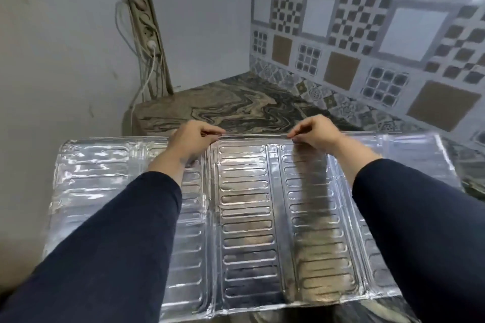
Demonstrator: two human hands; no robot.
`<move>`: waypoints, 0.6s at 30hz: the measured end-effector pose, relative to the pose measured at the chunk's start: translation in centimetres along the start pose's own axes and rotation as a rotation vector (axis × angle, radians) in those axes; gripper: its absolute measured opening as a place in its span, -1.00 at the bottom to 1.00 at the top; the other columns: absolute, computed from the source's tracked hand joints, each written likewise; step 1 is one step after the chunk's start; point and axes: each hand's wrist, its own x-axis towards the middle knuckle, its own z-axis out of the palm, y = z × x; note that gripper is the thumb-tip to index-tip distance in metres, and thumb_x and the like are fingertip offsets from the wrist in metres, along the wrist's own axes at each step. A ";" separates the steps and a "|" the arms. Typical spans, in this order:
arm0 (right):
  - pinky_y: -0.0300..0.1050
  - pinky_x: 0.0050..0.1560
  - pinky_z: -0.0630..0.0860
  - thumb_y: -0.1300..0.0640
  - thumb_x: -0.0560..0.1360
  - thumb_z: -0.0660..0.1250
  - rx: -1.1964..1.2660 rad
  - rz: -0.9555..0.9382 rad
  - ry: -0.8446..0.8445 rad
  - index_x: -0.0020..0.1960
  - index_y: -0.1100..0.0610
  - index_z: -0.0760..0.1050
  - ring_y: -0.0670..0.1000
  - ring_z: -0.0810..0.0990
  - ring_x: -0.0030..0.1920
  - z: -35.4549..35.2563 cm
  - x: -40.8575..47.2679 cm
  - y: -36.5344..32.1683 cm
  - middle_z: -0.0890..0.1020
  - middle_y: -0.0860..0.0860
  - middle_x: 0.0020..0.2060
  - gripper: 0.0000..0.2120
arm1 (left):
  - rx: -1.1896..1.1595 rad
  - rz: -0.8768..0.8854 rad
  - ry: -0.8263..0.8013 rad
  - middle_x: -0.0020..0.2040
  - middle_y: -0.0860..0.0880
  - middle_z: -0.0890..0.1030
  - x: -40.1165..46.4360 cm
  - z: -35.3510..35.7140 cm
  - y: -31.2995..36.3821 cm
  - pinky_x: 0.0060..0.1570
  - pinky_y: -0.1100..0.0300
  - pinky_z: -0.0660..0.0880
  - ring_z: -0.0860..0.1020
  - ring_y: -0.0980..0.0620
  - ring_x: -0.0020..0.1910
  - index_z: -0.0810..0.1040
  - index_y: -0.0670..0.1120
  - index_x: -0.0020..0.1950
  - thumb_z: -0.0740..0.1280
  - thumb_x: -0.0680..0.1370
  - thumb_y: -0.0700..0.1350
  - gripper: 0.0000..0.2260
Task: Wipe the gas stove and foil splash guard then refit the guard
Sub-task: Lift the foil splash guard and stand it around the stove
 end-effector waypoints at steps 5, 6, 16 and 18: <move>-0.52 -0.32 0.41 0.31 0.42 0.43 -0.004 -0.082 0.088 -0.10 0.10 0.68 -0.22 0.54 -0.29 -4.8 -1.7 -4.4 0.65 -0.02 -0.27 -0.85 | -0.080 0.113 0.072 -0.17 0.22 0.67 0.5 -3.1 2.7 0.25 -0.11 0.44 0.62 0.04 -0.01 0.57 0.45 -0.30 0.48 0.38 0.04 -0.74; -0.46 -0.26 0.43 0.29 0.43 0.43 -0.016 -0.098 0.118 -0.11 0.06 0.68 -0.18 0.55 -0.26 -6.1 -1.9 -5.1 0.66 -0.03 -0.25 -0.84 | -0.101 0.142 0.090 -0.16 0.20 0.69 0.9 -3.7 3.5 0.22 -0.08 0.47 0.64 0.06 -0.03 0.58 0.46 -0.30 0.48 0.37 0.04 -0.74; -0.08 0.09 0.58 0.24 0.41 0.42 -0.059 -0.094 0.400 -0.24 -0.08 0.68 -0.06 0.66 -0.05 -18.4 -5.0 -9.6 0.72 -0.05 -0.20 -0.78 | -0.147 0.379 0.298 -0.05 0.14 0.70 2.7 -8.1 15.2 0.22 -0.07 0.46 0.63 -0.02 0.03 0.60 0.37 -0.26 0.43 0.42 0.04 -0.82; -0.09 0.06 0.58 0.28 0.40 0.40 -0.042 -0.093 0.446 -0.23 -0.06 0.69 -0.07 0.66 -0.07 -20.6 -5.8 -9.8 0.73 -0.01 -0.18 -0.76 | -0.142 0.434 0.351 -0.03 0.12 0.71 3.0 -8.4 17.7 0.26 -0.08 0.42 0.62 -0.04 0.05 0.65 0.28 -0.17 0.43 0.44 0.03 -0.89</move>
